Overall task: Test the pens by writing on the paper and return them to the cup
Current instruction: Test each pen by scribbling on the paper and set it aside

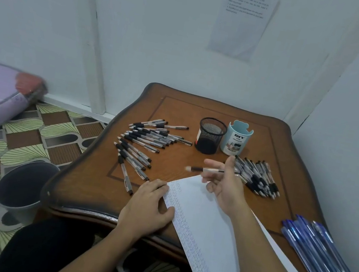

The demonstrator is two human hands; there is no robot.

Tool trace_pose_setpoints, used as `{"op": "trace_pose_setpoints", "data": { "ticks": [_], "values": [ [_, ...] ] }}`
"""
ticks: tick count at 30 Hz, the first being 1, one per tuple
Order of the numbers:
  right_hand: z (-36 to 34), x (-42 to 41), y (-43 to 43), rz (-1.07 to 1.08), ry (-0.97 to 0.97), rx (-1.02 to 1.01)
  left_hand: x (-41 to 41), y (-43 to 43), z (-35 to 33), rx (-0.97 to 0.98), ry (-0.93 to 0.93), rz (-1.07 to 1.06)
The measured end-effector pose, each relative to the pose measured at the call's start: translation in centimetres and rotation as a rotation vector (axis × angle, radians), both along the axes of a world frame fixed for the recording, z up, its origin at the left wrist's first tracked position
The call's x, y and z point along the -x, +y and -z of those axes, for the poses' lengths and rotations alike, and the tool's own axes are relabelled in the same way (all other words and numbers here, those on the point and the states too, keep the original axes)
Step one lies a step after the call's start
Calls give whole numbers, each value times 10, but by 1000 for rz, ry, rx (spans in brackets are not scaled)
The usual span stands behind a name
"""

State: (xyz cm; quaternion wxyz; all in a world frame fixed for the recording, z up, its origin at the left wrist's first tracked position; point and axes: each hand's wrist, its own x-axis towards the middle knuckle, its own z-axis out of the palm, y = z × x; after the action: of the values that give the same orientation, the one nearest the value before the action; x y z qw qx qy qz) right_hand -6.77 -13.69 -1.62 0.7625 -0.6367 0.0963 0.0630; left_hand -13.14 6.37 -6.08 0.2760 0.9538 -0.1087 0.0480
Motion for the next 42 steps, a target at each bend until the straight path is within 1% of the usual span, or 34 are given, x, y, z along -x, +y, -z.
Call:
{"op": "trace_pose_setpoints", "data": {
  "ticks": [3, 6, 7, 10, 15, 19, 25, 30, 35, 38, 42],
  "values": [
    [5, 6, 7, -84, -58, 10, 0, -1, 0, -1, -4, -7],
    [12, 7, 15, -109, -108, 149, 0, 0, 0, -4, -1, -1],
    [14, 7, 17, -123, -98, 155, 0, 0, 0, -5, 3, 2],
    [17, 7, 18, -142, -54, 84, -1, 1, 2, 1, -2, 8],
    [25, 10, 20, -157, -96, 156, -1, 0, 0, 1, -10, 9],
    [29, 10, 21, -123, -151, 246, -1, -1, 0, -10, -7, 1],
    [30, 15, 19, -182, -204, 431, -2, 0, 5, -14, 4, -11],
    [34, 16, 20, -172, -217, 398, -2, 1, 6, -27, -25, 2],
    [35, 16, 20, -185, -221, 440, -2, 0, 8, -14, -46, 4],
    [35, 18, 21, -153, -214, 459, -3, 0, 9, -6, -66, -4],
    [33, 20, 22, -147, -220, 436, -2, 0, 10, -10, -80, -10]
  ]
}}
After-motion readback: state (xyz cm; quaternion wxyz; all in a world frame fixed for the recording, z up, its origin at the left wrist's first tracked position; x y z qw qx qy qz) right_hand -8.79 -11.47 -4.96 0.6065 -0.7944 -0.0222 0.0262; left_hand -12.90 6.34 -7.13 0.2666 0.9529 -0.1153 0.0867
